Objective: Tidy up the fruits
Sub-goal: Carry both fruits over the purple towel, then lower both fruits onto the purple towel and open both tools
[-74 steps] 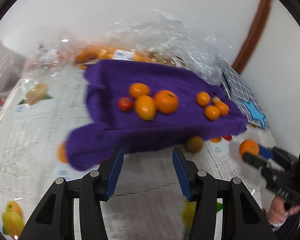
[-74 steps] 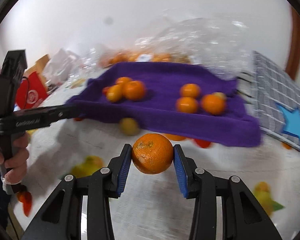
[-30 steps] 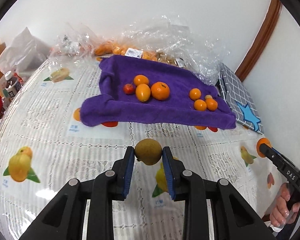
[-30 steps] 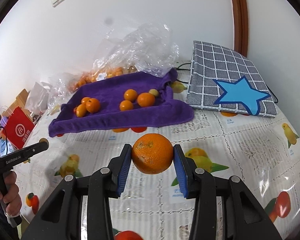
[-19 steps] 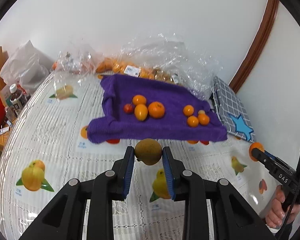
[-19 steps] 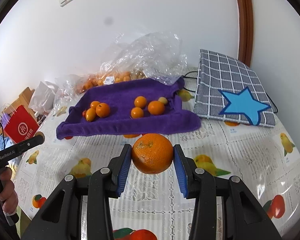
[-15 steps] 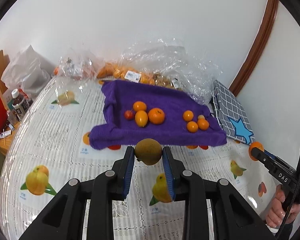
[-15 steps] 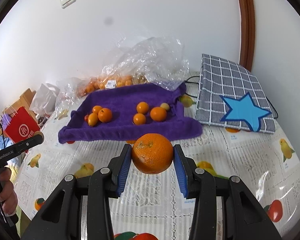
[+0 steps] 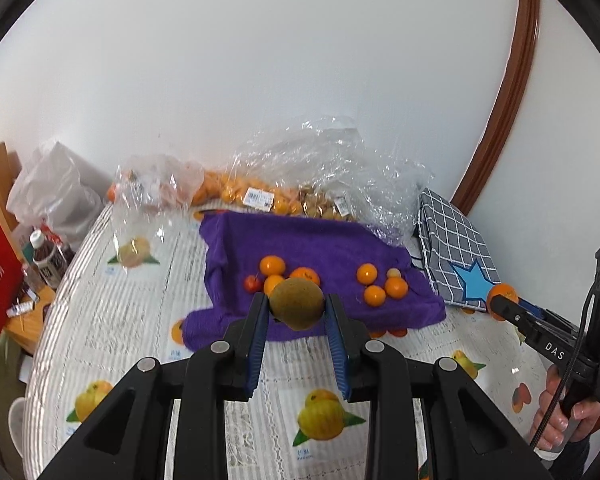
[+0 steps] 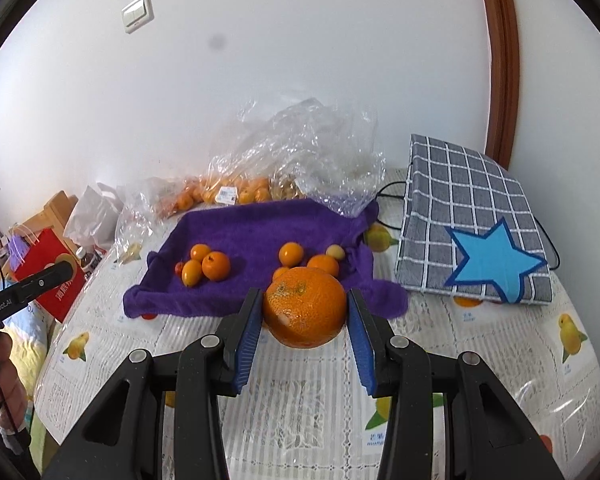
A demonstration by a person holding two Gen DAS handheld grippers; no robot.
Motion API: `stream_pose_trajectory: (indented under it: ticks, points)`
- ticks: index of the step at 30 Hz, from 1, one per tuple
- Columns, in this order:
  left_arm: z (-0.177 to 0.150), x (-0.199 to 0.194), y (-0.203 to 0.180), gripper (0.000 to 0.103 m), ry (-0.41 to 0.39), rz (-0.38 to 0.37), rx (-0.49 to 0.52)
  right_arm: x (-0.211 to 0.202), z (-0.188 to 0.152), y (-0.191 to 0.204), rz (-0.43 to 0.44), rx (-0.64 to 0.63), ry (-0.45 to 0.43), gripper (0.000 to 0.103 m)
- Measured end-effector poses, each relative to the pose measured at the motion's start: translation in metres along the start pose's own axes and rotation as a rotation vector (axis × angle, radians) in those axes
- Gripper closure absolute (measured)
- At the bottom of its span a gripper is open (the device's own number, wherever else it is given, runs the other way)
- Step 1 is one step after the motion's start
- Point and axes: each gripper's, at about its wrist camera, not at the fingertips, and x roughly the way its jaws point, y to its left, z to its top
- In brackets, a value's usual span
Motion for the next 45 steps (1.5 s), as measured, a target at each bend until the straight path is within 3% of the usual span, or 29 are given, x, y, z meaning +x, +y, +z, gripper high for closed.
stream_pose_trajectory:
  ticks: [9, 22, 32, 45]
  points:
    - [0.023, 0.017, -0.003, 0.075, -0.017, 0.003, 0.0, 0.015, 0.026, -0.001, -0.011, -0.016, -0.014, 0.061]
    - [0.063, 0.05, 0.023, 0.075, -0.018, 0.018, -0.015, 0.052, 0.062, -0.013, -0.039, -0.004, -0.032, 0.061]
    - [0.087, 0.093, 0.032, 0.075, -0.006, 0.026, -0.007, 0.087, 0.083, -0.012, -0.046, -0.022, -0.025, 0.061]
    - [0.099, 0.153, 0.088, 0.075, 0.07, 0.048, -0.122, 0.15, 0.096, -0.019, -0.037, -0.035, 0.031, 0.061]
